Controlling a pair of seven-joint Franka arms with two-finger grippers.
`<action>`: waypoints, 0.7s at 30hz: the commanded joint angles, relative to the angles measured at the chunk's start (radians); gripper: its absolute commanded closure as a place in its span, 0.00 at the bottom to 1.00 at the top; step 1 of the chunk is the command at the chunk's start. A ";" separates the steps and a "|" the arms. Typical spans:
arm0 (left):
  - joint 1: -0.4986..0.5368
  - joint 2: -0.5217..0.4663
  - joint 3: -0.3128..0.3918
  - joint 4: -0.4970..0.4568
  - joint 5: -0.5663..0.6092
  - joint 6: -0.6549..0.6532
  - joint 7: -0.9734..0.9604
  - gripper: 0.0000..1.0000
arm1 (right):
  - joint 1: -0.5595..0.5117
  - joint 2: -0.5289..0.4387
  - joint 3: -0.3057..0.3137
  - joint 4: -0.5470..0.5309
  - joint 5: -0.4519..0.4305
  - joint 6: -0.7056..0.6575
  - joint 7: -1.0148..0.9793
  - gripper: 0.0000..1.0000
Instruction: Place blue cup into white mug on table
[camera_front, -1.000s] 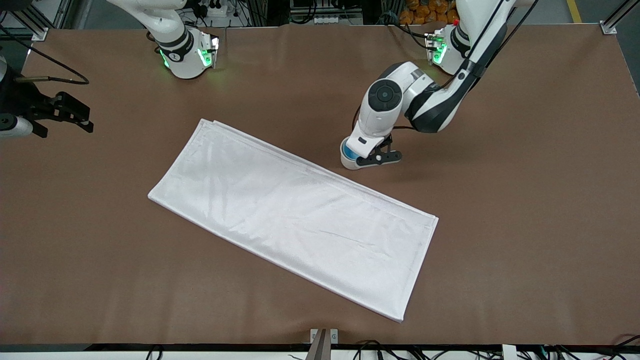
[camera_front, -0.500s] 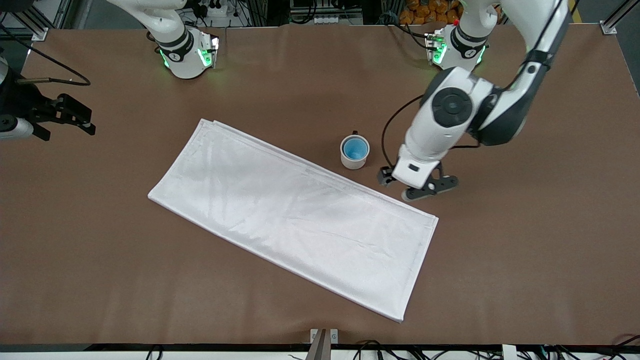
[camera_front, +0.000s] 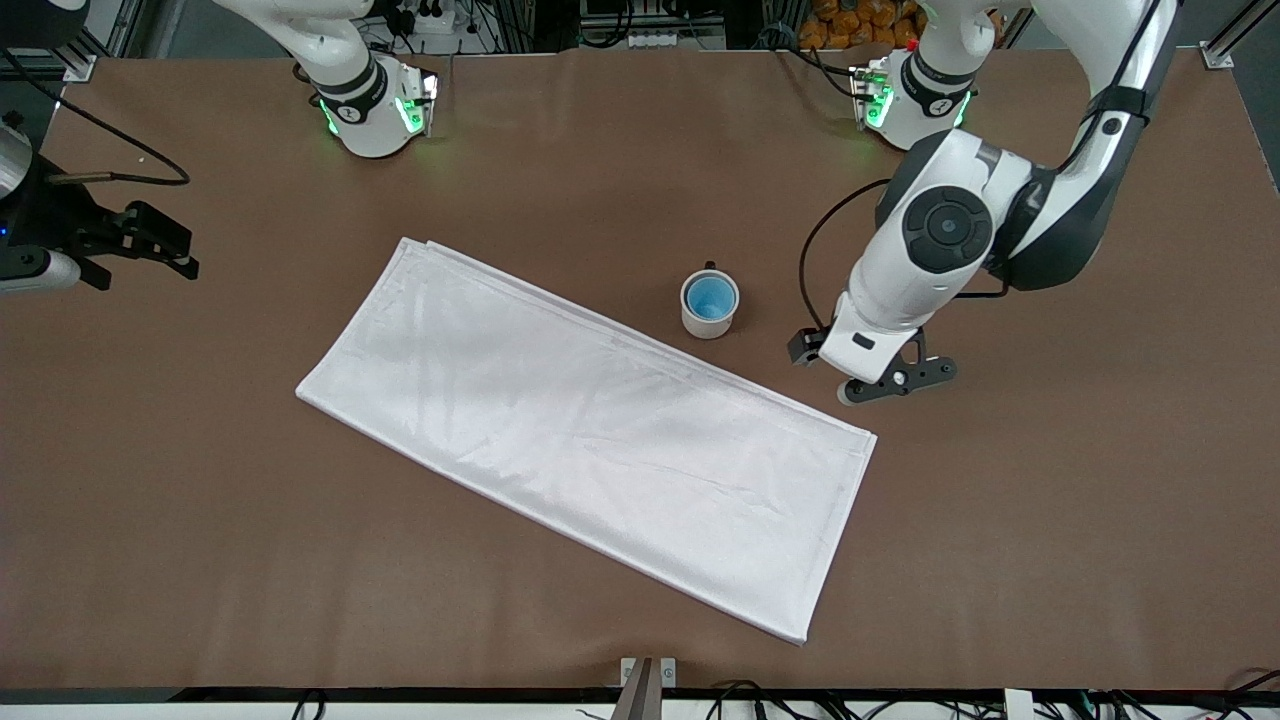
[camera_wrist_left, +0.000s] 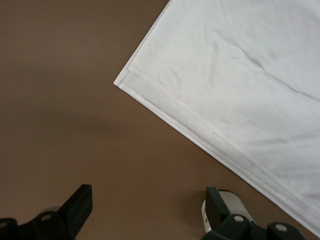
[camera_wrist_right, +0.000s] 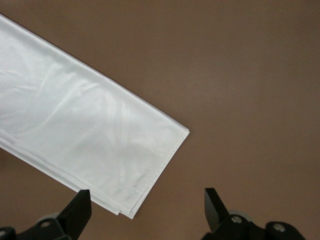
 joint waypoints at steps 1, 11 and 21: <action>0.027 -0.158 0.084 -0.113 -0.007 -0.023 0.219 0.00 | 0.046 -0.041 -0.045 -0.037 0.019 0.008 -0.007 0.00; -0.039 -0.381 0.413 -0.238 -0.189 -0.104 0.667 0.00 | 0.065 -0.044 -0.054 -0.034 0.019 -0.006 -0.007 0.00; -0.034 -0.400 0.473 -0.089 -0.175 -0.101 0.681 0.00 | 0.148 -0.042 -0.123 -0.031 0.016 -0.006 -0.009 0.00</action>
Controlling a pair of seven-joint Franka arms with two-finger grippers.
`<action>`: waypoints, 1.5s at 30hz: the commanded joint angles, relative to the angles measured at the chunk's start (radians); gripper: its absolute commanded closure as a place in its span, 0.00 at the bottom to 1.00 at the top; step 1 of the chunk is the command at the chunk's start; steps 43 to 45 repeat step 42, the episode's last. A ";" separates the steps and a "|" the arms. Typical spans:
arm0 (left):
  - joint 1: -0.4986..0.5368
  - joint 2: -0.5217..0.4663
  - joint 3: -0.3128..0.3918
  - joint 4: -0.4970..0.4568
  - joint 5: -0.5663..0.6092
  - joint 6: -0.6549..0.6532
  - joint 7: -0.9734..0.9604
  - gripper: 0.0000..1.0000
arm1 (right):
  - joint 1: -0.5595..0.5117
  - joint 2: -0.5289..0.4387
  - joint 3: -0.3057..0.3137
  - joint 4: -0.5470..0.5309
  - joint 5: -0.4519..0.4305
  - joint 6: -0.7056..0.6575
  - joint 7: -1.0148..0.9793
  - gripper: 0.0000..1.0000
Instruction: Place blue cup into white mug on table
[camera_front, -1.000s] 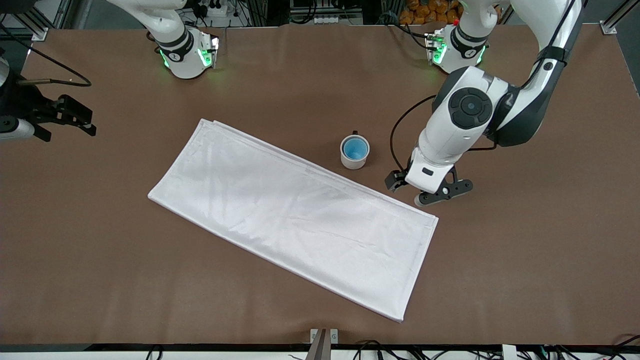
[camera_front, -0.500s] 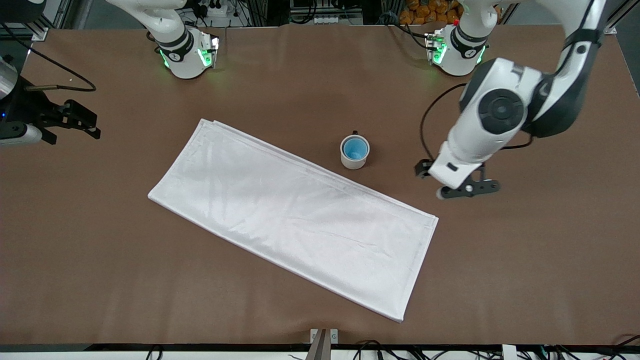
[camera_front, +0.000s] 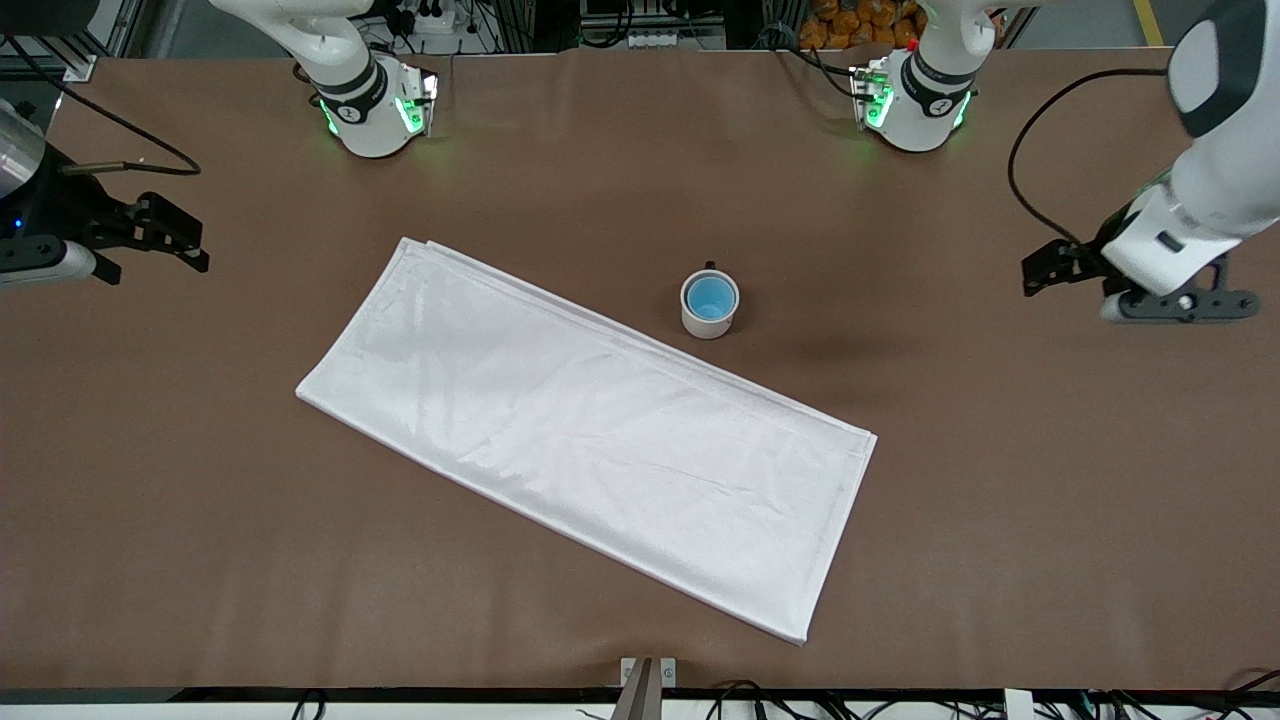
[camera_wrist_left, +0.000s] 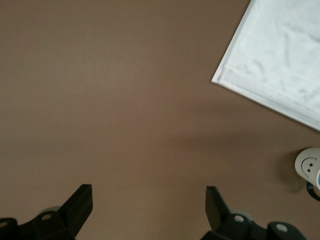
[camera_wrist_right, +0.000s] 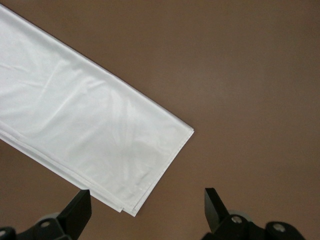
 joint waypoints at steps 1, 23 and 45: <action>-0.019 0.003 0.015 0.097 -0.005 0.008 0.006 0.00 | 0.047 -0.029 -0.048 -0.026 0.015 0.001 -0.009 0.00; -0.054 0.048 0.046 0.189 -0.003 -0.018 0.161 0.00 | 0.082 -0.032 -0.102 -0.023 0.018 -0.004 -0.009 0.00; -0.051 0.048 0.027 0.191 -0.017 -0.021 0.154 0.00 | 0.062 -0.034 -0.089 -0.023 0.018 -0.004 -0.010 0.00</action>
